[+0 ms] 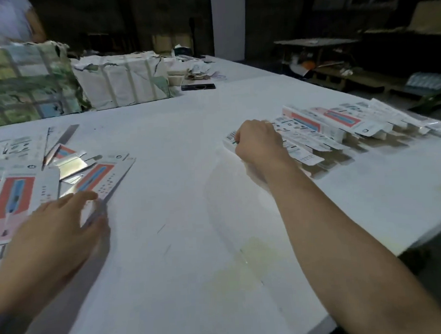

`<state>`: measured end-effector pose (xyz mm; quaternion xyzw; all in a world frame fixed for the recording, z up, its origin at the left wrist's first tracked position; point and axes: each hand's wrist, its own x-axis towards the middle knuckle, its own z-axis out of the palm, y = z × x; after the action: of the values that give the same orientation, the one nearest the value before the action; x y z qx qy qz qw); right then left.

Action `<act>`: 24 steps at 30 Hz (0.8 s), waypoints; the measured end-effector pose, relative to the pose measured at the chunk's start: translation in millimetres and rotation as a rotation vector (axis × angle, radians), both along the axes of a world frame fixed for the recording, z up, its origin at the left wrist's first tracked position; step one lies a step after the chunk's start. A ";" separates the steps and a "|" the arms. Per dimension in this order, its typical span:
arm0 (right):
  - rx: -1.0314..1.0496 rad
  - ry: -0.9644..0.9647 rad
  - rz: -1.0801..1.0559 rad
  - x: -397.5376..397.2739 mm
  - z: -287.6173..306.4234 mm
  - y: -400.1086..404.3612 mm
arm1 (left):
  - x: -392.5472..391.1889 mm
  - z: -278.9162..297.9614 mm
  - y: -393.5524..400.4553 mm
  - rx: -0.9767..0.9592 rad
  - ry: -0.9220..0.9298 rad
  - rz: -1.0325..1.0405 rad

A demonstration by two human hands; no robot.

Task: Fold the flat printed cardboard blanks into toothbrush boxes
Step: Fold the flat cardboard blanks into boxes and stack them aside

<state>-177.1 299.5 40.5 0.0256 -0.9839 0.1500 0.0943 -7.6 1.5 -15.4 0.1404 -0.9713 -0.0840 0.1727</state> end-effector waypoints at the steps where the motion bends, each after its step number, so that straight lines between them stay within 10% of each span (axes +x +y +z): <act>1: -0.011 0.016 -0.011 -1.0 -0.5 1.7 | 0.1 0.0 0.5 0.015 0.027 -0.009; 11: -0.400 0.162 0.386 35.2 -4.0 -45.9 | 7.0 25.0 27.0 -0.005 0.433 -0.130; 18: -0.929 -0.025 0.582 74.3 -5.9 -82.2 | 17.6 45.8 61.2 1.299 0.237 -0.308; 24: -1.172 -0.245 0.690 94.0 -14.6 -93.1 | 20.3 44.2 66.7 1.423 0.063 -0.403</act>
<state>-83.1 206.5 26.0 0.2649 -0.6795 0.6803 -0.0723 12.7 68.1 28.8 0.0352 -0.6835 -0.7275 0.0490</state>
